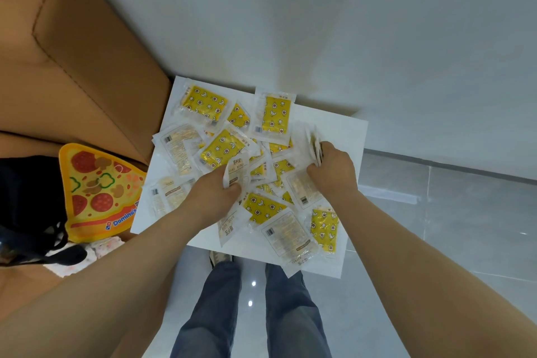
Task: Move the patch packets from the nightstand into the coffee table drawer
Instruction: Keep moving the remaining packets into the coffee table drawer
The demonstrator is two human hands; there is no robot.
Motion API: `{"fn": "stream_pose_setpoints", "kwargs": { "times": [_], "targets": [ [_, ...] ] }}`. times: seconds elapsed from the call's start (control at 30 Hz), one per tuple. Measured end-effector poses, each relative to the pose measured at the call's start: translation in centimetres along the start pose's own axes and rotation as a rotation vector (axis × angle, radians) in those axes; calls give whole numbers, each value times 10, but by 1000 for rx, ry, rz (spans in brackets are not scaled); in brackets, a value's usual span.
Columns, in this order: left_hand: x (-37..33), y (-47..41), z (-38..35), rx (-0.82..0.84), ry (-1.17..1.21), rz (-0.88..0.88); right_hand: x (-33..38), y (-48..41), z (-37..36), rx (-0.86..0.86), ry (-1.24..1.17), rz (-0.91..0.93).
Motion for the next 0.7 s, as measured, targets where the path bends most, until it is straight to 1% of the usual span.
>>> {"fn": "stream_pose_setpoints", "kwargs": {
  "times": [0.13,0.33,0.5,0.7],
  "targets": [
    [-7,9,-1,-2,5,-16,-4,20,12,-45,-167,7],
    [-30,43,10,-17,59,-31,6,81,35,-31,-405,-29],
    [-56,94,31,-70,102,-69,36,140,65,-41,-533,-5],
    [-79,169,70,-144,186,-142,89,207,120,-137,-684,86]
  ]
}}
Point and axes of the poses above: each hand's wrist, its own y-axis away from the middle knuckle, its own z-axis out of the back of the hand, x = y × z, the point moved 7 cm from there along -y, towards the middle knuckle, and after that the axes turned 8 degrees about x, right-handed, at the moved point
